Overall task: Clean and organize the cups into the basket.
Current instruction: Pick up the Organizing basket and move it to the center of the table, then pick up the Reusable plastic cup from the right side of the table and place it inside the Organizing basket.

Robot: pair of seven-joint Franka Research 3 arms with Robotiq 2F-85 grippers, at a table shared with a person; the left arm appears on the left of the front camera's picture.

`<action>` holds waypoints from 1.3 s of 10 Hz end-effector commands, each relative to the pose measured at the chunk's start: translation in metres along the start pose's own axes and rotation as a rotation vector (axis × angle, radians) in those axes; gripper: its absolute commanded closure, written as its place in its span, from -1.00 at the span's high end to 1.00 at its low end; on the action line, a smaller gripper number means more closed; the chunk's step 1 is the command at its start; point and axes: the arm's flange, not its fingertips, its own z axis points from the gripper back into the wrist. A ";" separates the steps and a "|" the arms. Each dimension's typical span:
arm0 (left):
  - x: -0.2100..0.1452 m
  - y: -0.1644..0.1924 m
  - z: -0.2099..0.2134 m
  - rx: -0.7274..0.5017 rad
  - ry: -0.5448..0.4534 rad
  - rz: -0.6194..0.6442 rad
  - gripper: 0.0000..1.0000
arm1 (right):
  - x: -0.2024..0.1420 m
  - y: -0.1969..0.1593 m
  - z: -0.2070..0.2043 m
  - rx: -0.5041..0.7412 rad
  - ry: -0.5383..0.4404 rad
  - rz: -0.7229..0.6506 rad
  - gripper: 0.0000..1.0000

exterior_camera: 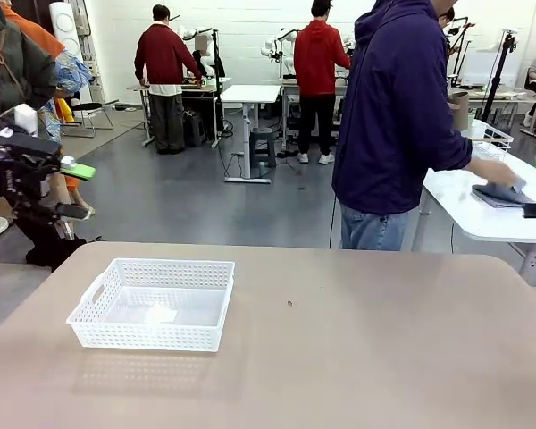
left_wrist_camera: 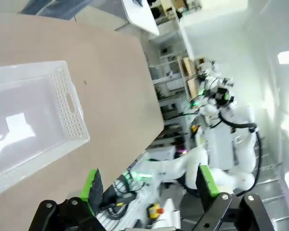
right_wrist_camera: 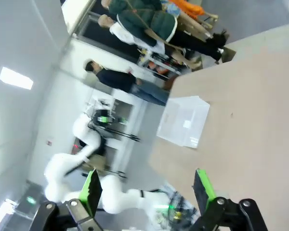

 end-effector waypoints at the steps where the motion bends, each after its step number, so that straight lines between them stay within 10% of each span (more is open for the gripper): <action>1: 0.008 0.041 0.021 -0.035 -0.046 0.107 1.00 | -0.004 -0.032 0.023 -0.043 0.006 -0.079 1.00; 8: -0.031 0.053 0.120 -0.072 -0.259 0.134 1.00 | -0.045 -0.052 0.145 -0.132 -0.122 -0.144 1.00; 13: -0.028 0.054 0.131 -0.071 -0.253 0.132 1.00 | -0.054 -0.052 0.157 -0.145 -0.131 -0.166 1.00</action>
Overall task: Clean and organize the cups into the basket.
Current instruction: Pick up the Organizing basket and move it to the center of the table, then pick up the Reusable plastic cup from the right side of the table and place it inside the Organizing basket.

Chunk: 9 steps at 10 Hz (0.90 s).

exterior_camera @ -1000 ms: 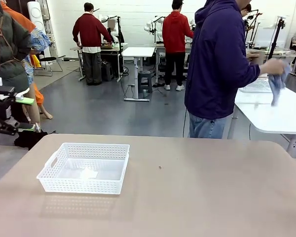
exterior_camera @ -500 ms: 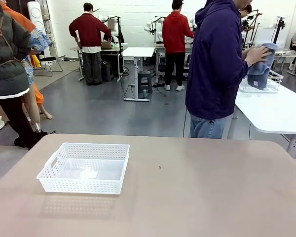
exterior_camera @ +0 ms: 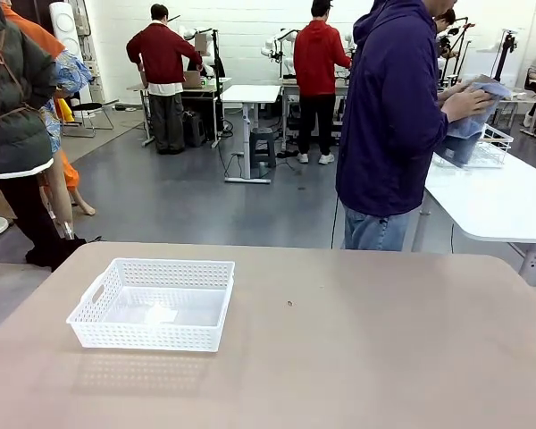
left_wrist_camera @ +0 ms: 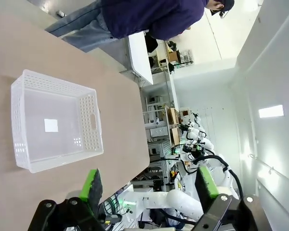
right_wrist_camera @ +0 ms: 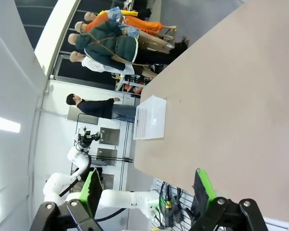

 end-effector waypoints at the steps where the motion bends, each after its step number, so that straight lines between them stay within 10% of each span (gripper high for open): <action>1: 0.001 0.001 0.000 -0.017 0.001 0.000 1.00 | 0.003 0.000 -0.001 0.009 -0.011 0.004 1.00; 9: 0.001 0.001 0.000 -0.017 0.001 0.000 1.00 | 0.003 0.000 -0.001 0.009 -0.011 0.004 1.00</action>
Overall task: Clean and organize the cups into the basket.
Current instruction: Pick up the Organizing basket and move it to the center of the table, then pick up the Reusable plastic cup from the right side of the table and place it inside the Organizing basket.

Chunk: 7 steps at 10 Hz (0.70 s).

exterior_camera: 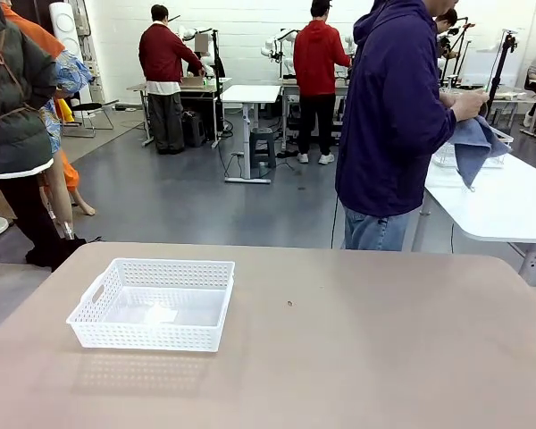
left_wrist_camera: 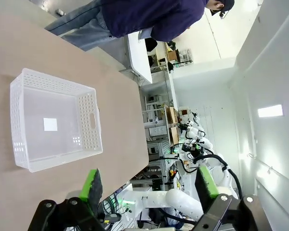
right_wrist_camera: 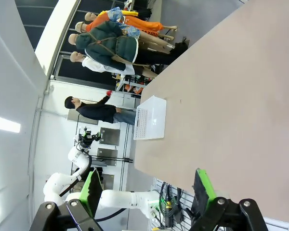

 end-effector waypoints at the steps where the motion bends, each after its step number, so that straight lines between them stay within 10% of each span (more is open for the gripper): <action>1: 0.001 -0.001 0.001 -0.013 -0.004 -0.004 1.00 | 0.003 0.000 -0.001 0.009 -0.010 0.004 1.00; 7: 0.001 -0.001 0.001 -0.013 -0.004 -0.004 1.00 | 0.003 0.000 -0.001 0.009 -0.010 0.004 1.00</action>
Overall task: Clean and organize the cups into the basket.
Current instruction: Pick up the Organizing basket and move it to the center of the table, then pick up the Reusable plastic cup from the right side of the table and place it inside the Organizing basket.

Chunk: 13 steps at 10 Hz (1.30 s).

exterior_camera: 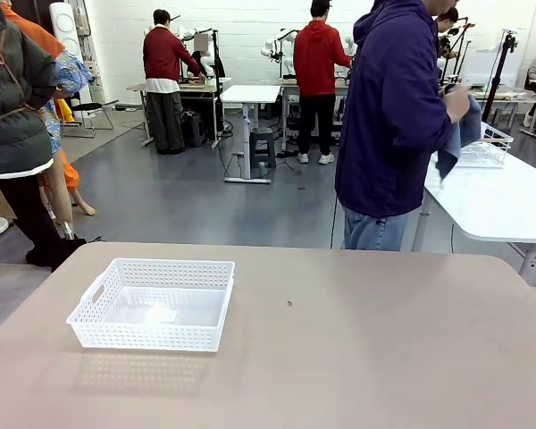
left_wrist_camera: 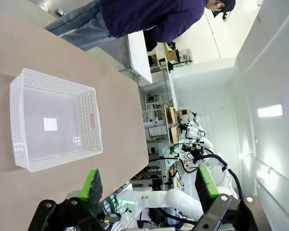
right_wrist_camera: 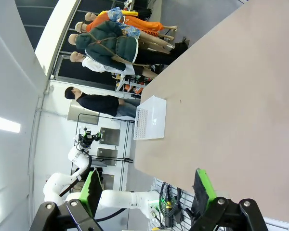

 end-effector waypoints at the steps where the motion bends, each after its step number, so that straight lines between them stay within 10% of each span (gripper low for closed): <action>1: 0.001 0.000 0.001 -0.012 -0.005 -0.004 1.00 | 0.003 0.000 -0.001 0.009 -0.010 0.004 1.00; 13: 0.001 0.000 0.001 -0.012 -0.005 -0.004 1.00 | 0.003 0.000 -0.001 0.009 -0.010 0.004 1.00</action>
